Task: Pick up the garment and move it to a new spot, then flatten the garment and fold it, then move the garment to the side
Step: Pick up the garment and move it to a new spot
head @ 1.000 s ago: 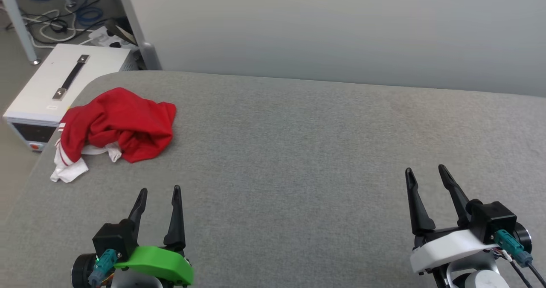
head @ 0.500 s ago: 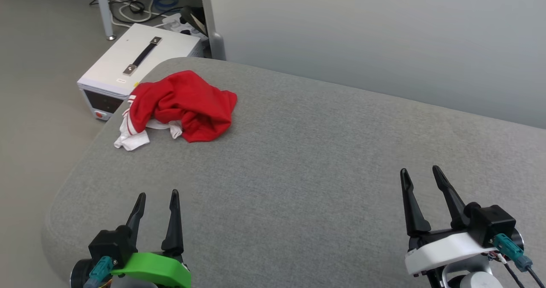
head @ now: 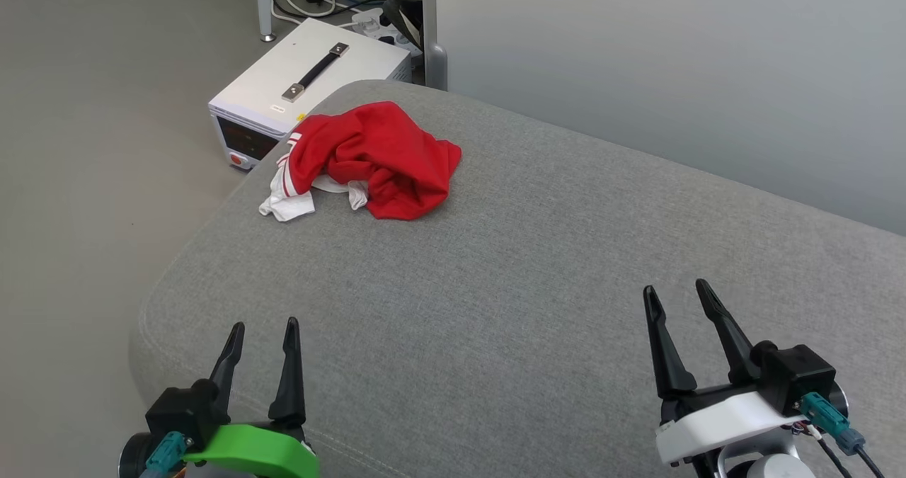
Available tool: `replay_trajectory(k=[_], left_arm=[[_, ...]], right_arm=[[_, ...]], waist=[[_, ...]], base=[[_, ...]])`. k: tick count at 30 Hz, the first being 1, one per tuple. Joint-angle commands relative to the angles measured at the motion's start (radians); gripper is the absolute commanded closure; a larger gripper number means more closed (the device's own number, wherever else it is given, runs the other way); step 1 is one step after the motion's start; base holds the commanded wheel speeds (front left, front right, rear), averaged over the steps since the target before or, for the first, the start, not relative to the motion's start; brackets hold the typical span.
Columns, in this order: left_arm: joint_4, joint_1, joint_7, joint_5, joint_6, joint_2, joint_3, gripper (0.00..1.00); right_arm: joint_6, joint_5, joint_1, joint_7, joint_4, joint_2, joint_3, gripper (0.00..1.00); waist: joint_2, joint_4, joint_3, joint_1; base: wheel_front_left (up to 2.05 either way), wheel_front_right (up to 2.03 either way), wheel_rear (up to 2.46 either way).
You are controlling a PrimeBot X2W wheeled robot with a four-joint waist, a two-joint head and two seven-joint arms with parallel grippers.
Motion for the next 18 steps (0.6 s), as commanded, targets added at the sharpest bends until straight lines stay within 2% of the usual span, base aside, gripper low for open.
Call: replay_trajectory(k=[1, 12, 18], left_arm=[[0.002, 0.012, -0.006, -0.009, -0.006, -0.004, 0.004, 0.0], [-0.007, 0.006, -0.006, -0.006, -0.009, -0.004, 0.015, 0.0], [0.011, -0.033, -0.006, -0.004, -0.01, 0.003, 0.005, 0.0]], right_arm=[[-0.001, 0.003, 0.001, -0.009, 0.004, -0.001, 0.004, 0.0], [-0.001, 0.004, -0.005, -0.009, 0.008, -0.001, 0.01, 0.0], [-0.001, -0.037, -0.013, -0.009, -0.011, -0.001, 0.001, 0.0]], waist=[[0.0, -0.001, 0.001, 0.0], [0.0, -0.021, 0.009, 0.0], [0.0, -0.048, 0.063, 0.0]], base=[[0.0, 0.0, 0.0], [0.0, 0.0, 0.0], [0.0, 0.0, 0.0]])
